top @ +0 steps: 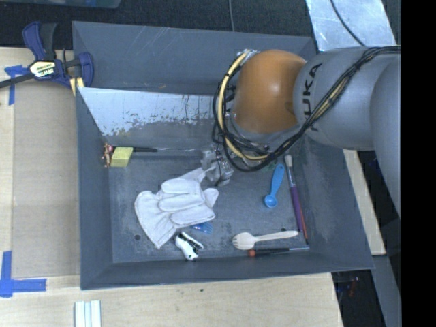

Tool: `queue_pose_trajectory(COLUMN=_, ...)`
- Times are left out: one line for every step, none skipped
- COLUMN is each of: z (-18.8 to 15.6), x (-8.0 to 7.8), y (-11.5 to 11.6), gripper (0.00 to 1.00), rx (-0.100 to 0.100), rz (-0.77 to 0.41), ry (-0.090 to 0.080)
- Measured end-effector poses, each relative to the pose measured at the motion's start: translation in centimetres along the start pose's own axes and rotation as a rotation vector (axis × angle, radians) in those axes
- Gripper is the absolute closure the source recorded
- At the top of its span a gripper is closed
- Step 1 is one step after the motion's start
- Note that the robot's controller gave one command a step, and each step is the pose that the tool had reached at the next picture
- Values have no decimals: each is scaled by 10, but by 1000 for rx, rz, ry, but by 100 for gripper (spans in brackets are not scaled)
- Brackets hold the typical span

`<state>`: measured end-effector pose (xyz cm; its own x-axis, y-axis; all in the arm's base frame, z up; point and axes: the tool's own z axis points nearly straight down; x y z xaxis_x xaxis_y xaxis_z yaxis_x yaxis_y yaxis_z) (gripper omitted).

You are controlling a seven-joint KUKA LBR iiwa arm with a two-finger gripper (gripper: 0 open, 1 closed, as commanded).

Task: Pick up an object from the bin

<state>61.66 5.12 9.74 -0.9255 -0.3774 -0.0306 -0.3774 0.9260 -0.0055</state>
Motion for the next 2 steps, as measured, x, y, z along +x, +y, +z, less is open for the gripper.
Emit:
queue_pose_trajectory(z=0, x=0, y=0, gripper=100, rx=0, rz=1, ry=0)
queue_pose_trajectory(z=-80, x=8, y=-2, gripper=100, rx=-1, rz=0, ry=1)
